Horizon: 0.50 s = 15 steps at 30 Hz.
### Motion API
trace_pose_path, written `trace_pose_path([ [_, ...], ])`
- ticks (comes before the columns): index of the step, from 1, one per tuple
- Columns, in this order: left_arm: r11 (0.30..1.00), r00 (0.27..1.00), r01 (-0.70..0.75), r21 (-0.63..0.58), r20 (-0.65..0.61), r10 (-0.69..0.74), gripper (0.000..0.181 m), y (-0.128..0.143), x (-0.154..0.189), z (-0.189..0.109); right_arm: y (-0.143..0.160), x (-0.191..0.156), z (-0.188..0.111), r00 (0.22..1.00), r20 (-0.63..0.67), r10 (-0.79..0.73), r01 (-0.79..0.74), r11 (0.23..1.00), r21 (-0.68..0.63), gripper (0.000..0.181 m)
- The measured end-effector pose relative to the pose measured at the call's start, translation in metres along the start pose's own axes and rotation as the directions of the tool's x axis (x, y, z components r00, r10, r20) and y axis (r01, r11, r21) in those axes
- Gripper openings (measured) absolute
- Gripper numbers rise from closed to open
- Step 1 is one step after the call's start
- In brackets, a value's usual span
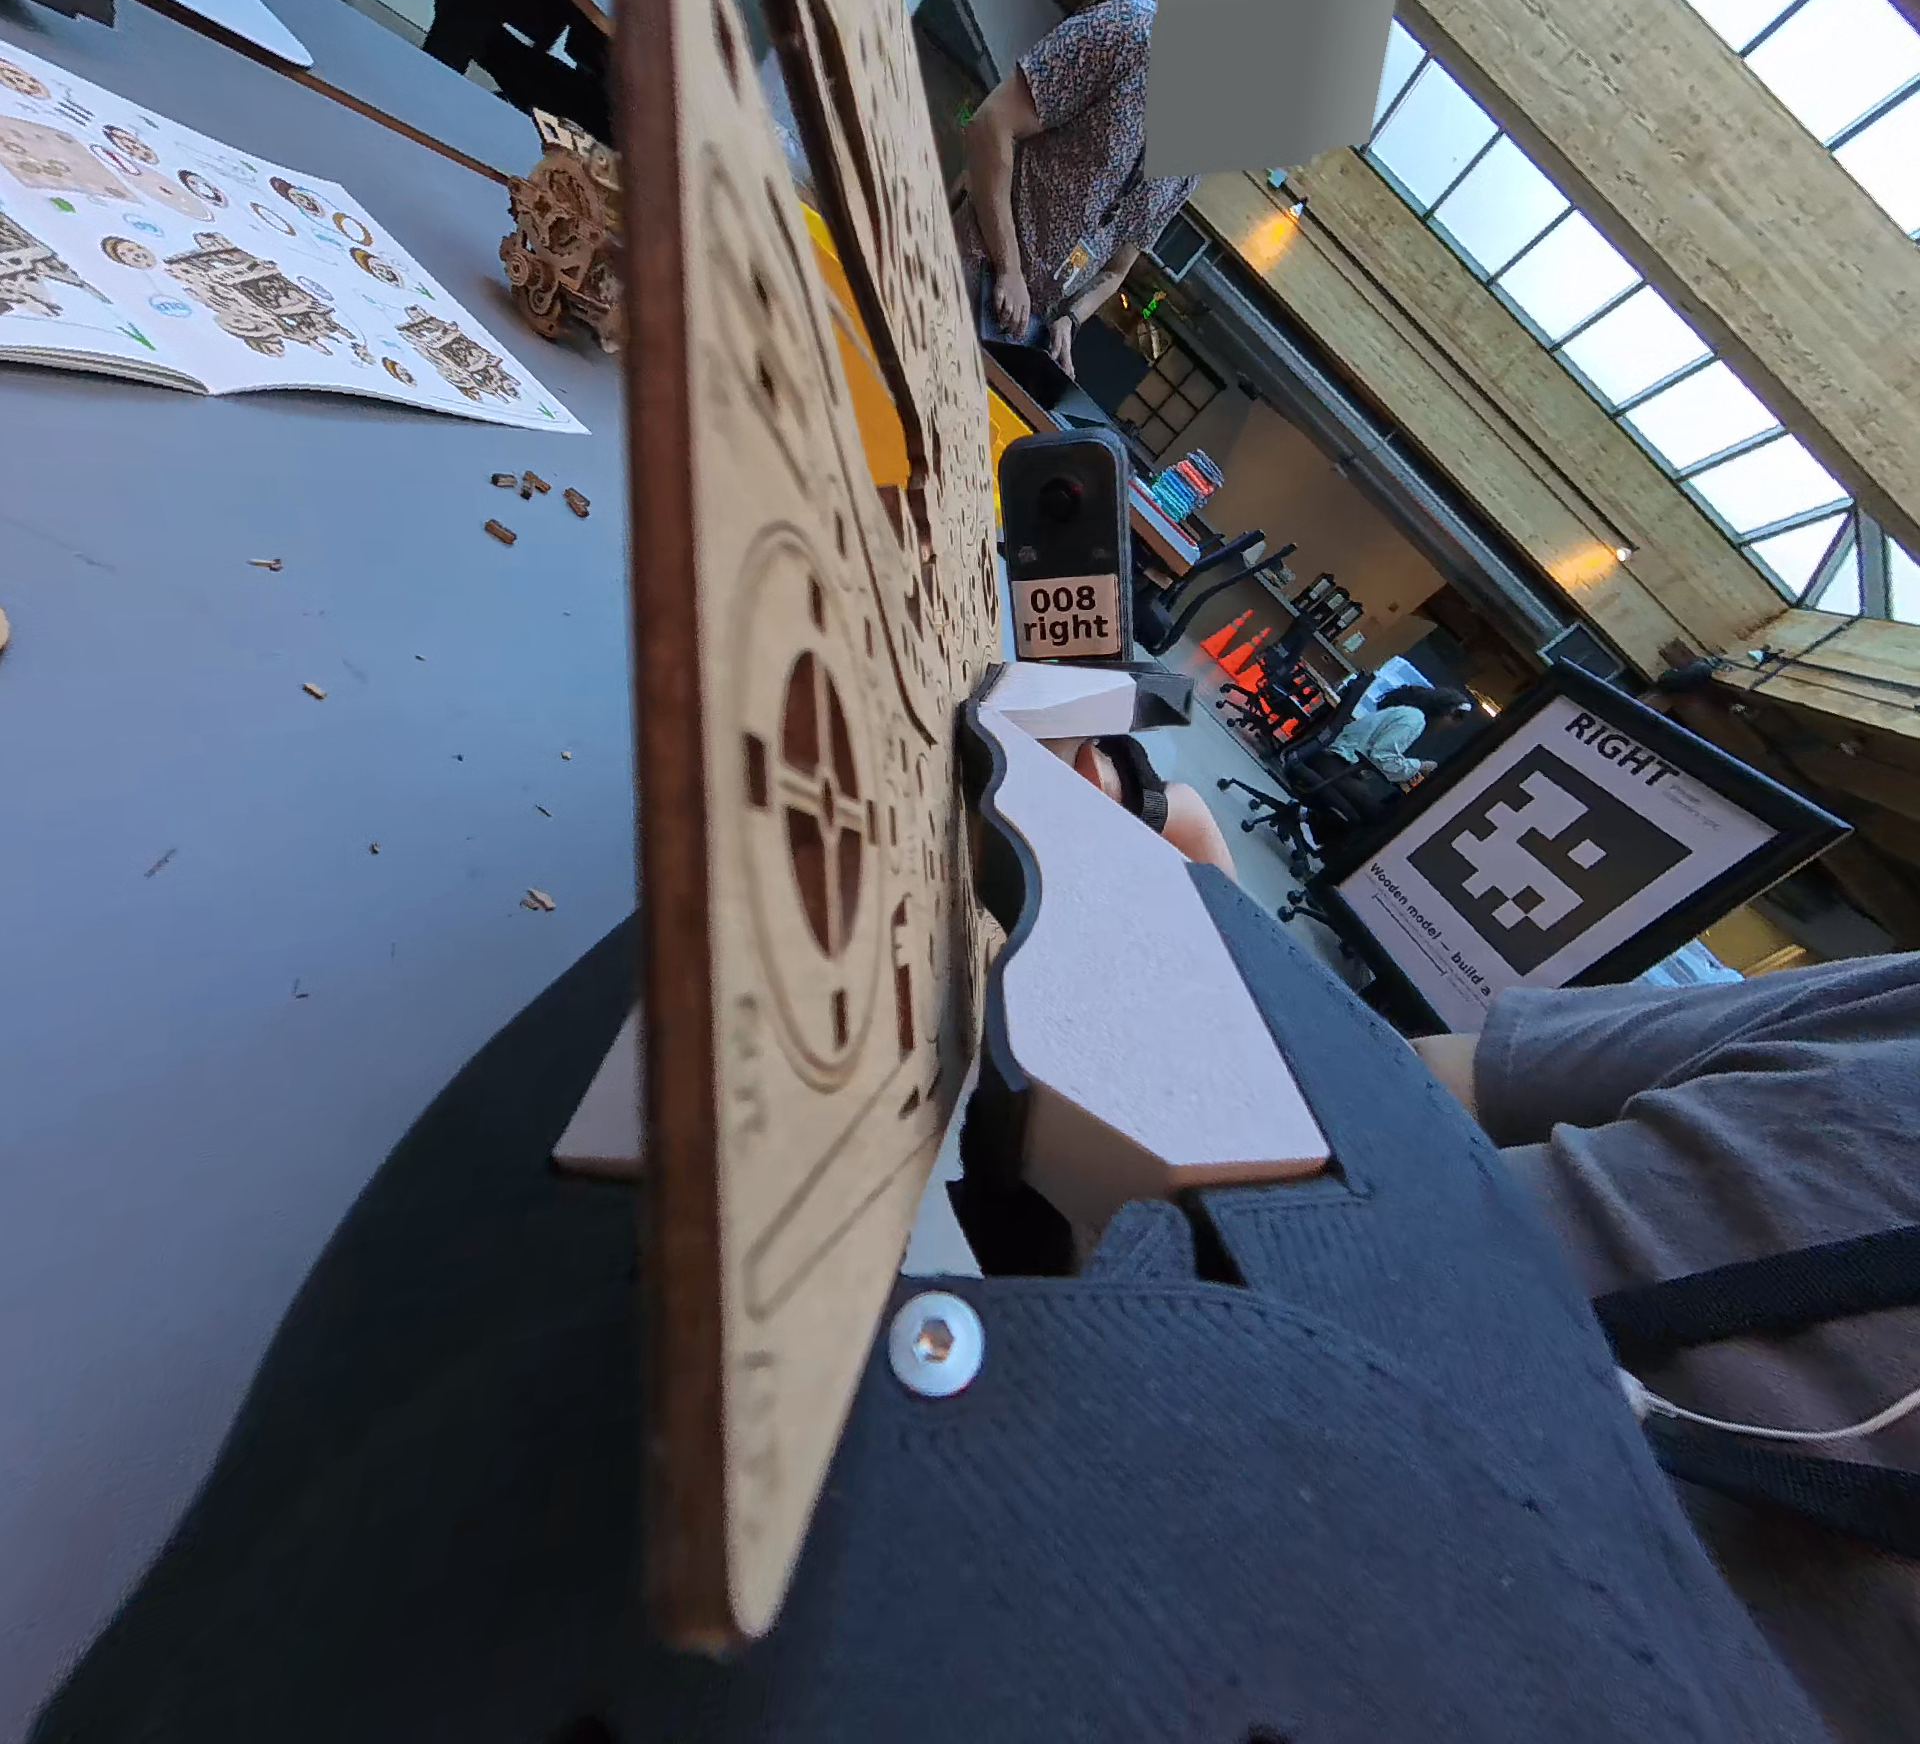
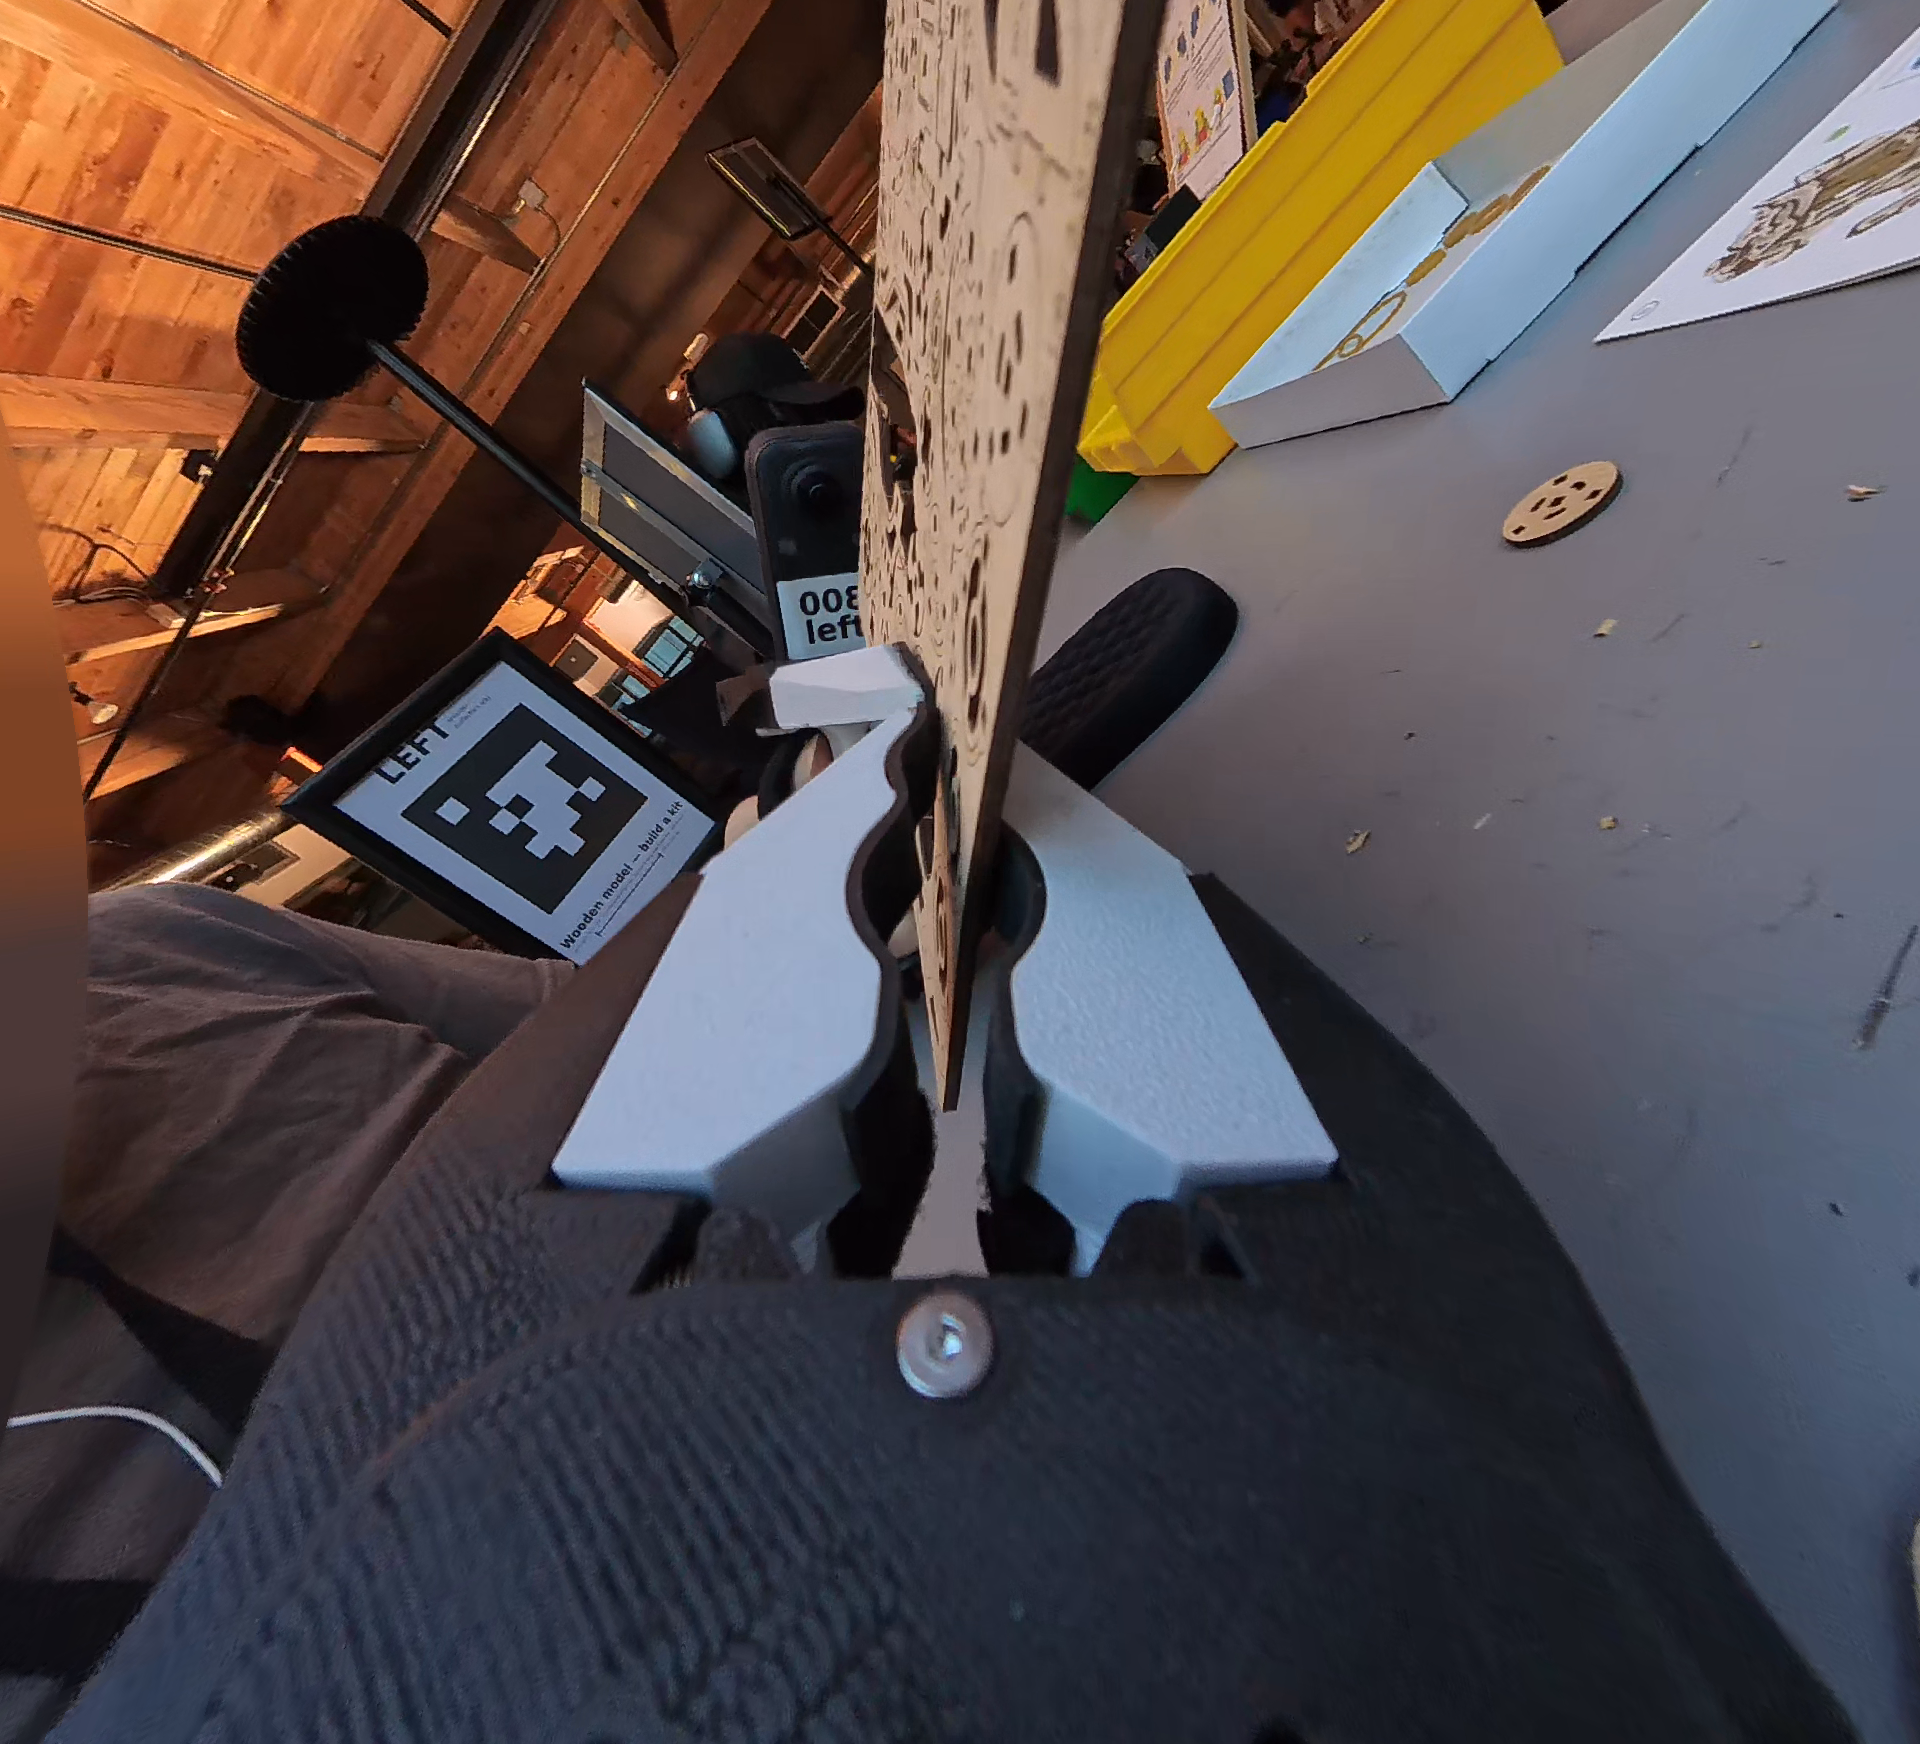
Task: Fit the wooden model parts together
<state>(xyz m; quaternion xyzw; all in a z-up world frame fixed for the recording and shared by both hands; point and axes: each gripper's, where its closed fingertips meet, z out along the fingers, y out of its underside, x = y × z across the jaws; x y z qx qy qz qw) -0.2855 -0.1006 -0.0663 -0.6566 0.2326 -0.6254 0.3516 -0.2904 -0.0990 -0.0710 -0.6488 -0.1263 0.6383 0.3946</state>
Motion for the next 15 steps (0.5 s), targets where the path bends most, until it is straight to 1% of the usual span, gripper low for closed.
trace_pose_path([
  [2,1.000,1.000,0.007,0.007,0.009,-0.007,0.000,0.0006,-0.0022,-0.0006,0.0006,0.0025,0.0006,1.000,-0.028,-0.013,0.013,1.000,0.002,0.000],
  [5,1.000,1.000,0.012,0.009,0.007,-0.012,0.000,0.0012,-0.0038,-0.0008,0.0008,0.0039,0.0009,0.999,-0.036,-0.006,0.007,1.000,0.004,0.001],
  [7,1.000,1.000,0.011,0.015,-0.002,-0.011,0.000,0.0001,-0.0031,-0.0009,-0.0007,0.0034,0.0013,1.000,-0.028,0.001,0.000,1.000,0.011,0.001],
  [9,1.000,1.000,0.002,0.029,-0.025,-0.002,0.000,-0.0028,0.0003,-0.0005,-0.0050,-0.0006,0.0011,1.000,0.006,-0.013,0.013,0.999,0.039,0.005],
  [12,0.999,1.000,-0.022,0.037,0.000,0.022,0.000,-0.0042,-0.0004,0.0020,-0.0076,0.0055,-0.0014,0.998,-0.054,-0.028,0.031,0.998,0.056,0.013],
  [15,0.998,1.000,-0.019,0.053,0.009,0.019,0.000,-0.0043,-0.0013,0.0026,-0.0084,0.0083,-0.0027,0.996,-0.085,-0.020,0.027,0.996,0.080,0.016],
])
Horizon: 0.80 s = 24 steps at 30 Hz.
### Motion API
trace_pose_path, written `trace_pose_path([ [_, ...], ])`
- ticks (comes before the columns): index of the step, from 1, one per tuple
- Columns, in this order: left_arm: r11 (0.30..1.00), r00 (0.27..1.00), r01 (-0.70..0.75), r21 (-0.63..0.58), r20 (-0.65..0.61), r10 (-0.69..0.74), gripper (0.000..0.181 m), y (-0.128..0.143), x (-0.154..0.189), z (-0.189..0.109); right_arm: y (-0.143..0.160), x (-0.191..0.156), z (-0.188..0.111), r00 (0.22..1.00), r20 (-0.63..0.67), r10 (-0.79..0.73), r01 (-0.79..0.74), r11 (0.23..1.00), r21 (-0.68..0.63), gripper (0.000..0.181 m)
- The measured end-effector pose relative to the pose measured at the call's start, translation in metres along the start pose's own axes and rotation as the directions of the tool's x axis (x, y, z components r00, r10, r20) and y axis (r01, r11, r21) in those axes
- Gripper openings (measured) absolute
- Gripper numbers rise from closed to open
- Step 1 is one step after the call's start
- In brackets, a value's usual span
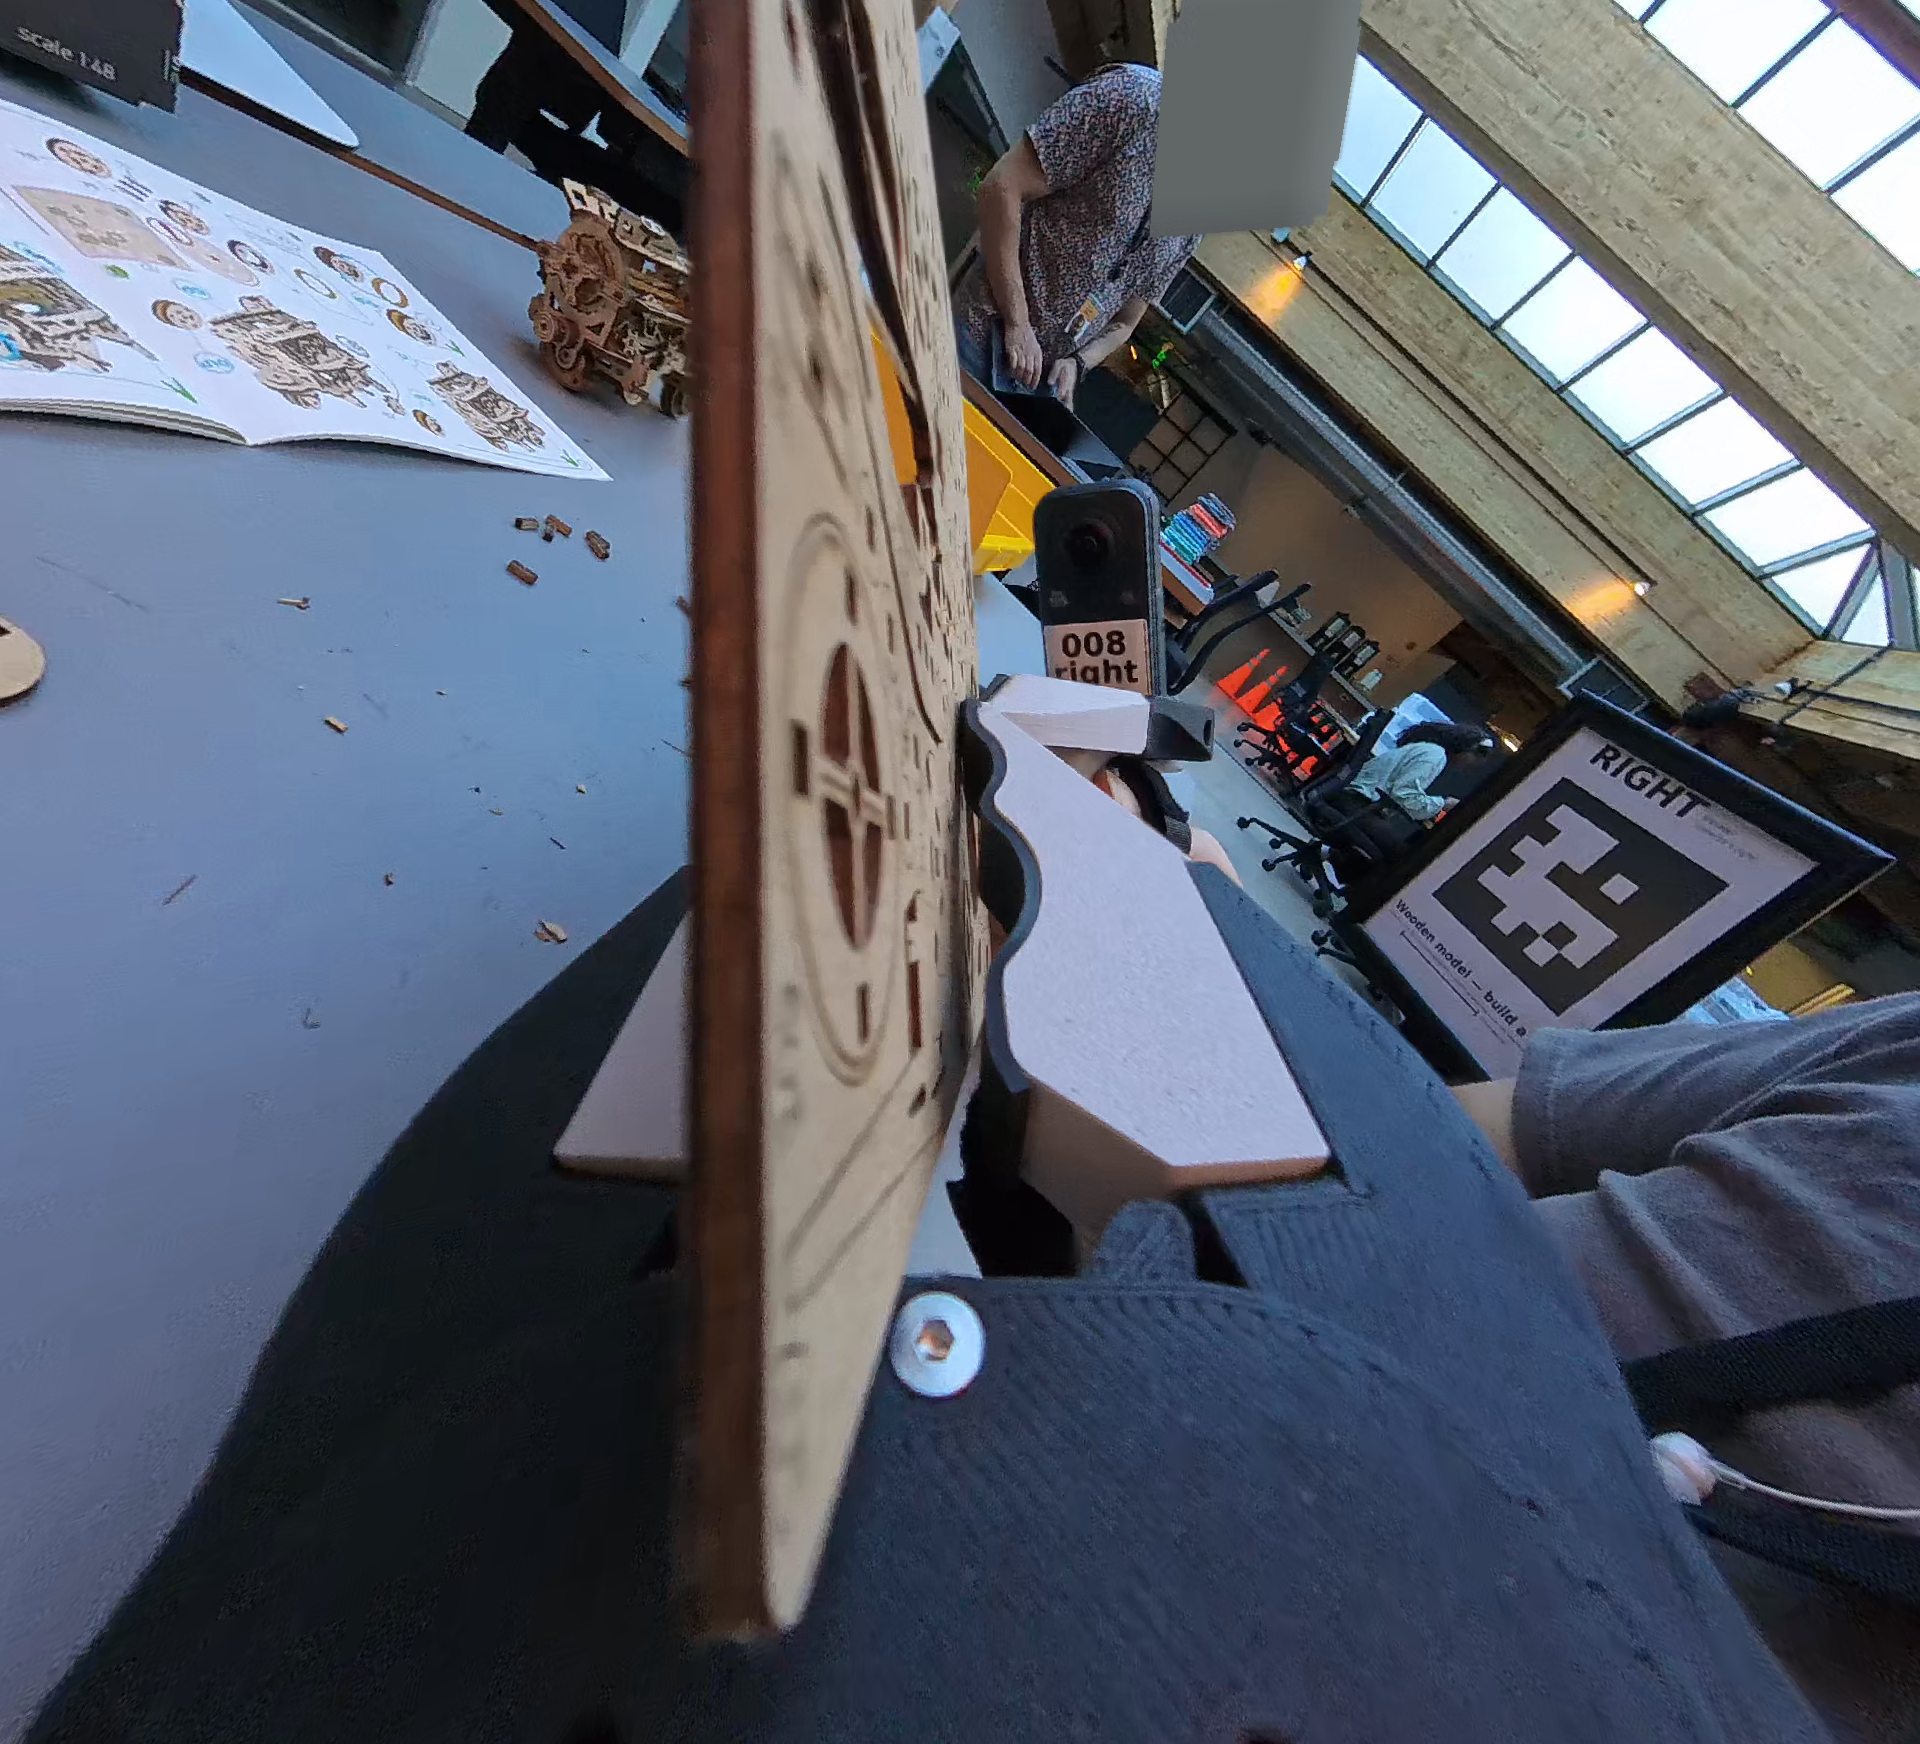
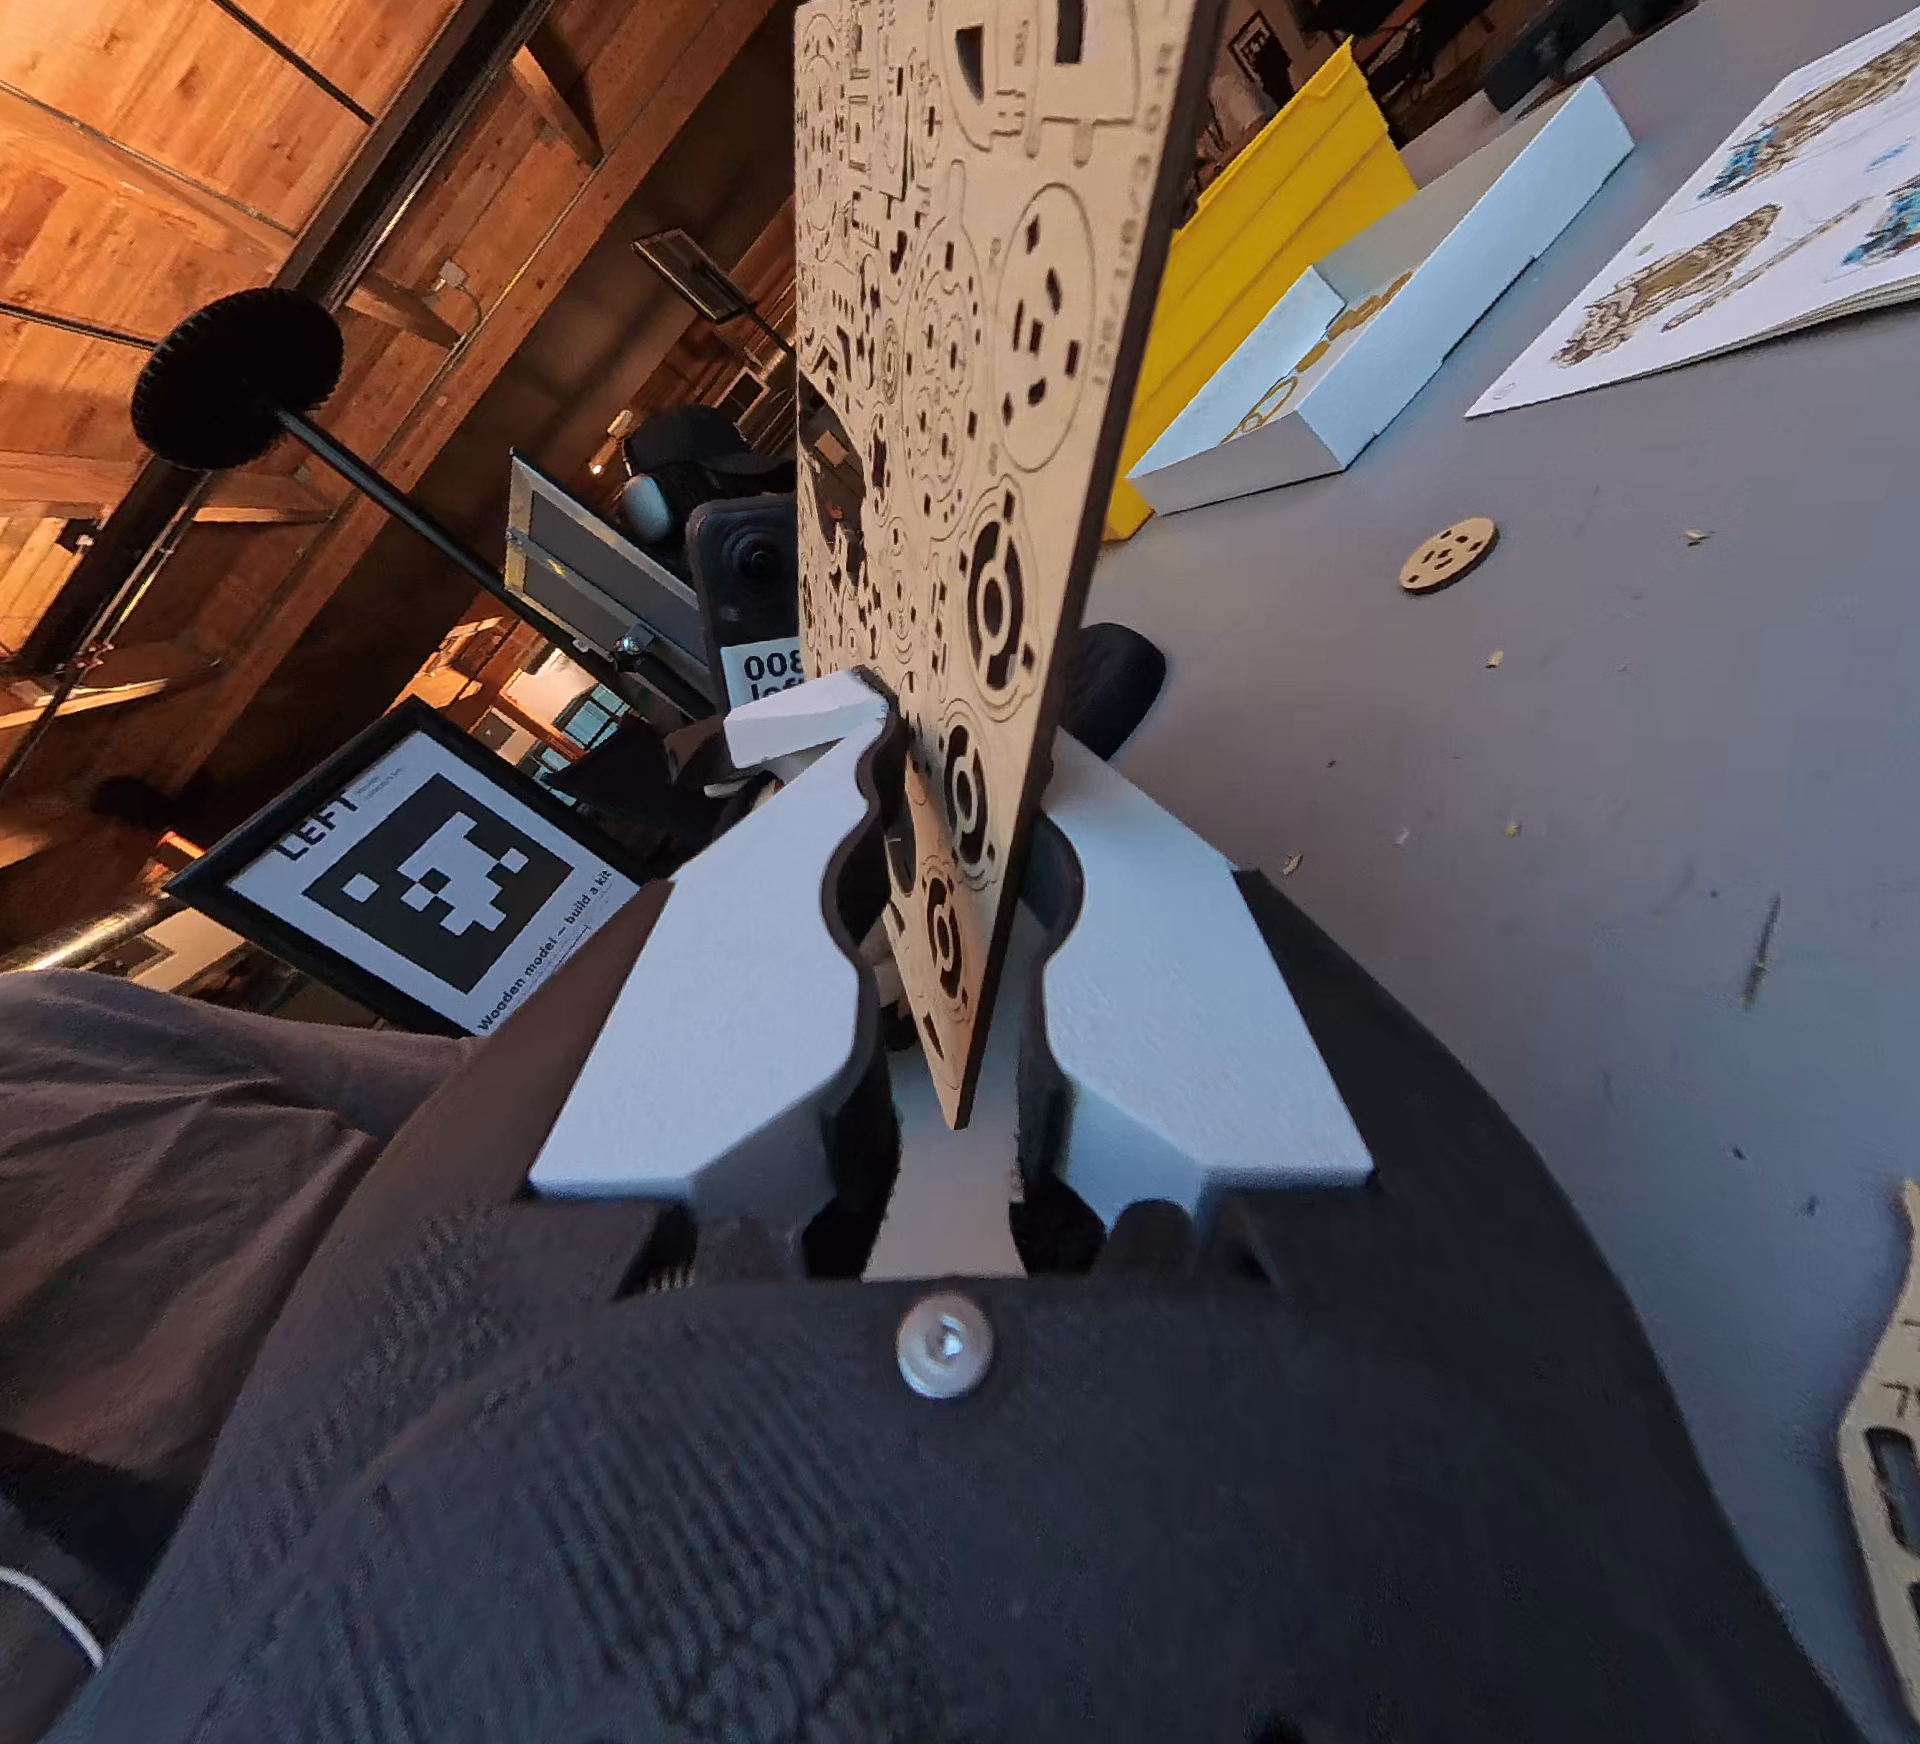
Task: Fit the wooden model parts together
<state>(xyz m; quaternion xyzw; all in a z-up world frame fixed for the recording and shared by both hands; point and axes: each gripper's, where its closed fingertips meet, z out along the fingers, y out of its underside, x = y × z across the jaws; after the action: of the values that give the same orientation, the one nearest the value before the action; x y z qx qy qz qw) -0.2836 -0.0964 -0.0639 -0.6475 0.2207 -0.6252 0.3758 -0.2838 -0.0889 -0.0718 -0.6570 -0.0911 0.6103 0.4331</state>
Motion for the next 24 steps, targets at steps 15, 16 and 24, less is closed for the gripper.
trace_pose_path([
  [15,0.996,1.000,0.028,0.090,0.008,-0.028,0.000,-0.0024,-0.0012,-0.0037,0.0003,0.0012,-0.0005,0.998,-0.037,0.041,-0.039,0.997,0.060,0.011],
  [16,0.995,0.999,0.029,0.098,0.011,-0.030,0.000,-0.0025,-0.0016,-0.0041,0.0002,0.0012,0.0001,0.999,-0.040,0.028,-0.026,0.998,0.057,0.011],
  [24,0.993,0.999,0.043,0.113,0.021,-0.046,0.000,-0.0028,-0.0051,-0.0045,-0.0011,0.0035,0.0013,0.996,-0.086,-0.026,0.032,0.996,0.078,0.011],
])
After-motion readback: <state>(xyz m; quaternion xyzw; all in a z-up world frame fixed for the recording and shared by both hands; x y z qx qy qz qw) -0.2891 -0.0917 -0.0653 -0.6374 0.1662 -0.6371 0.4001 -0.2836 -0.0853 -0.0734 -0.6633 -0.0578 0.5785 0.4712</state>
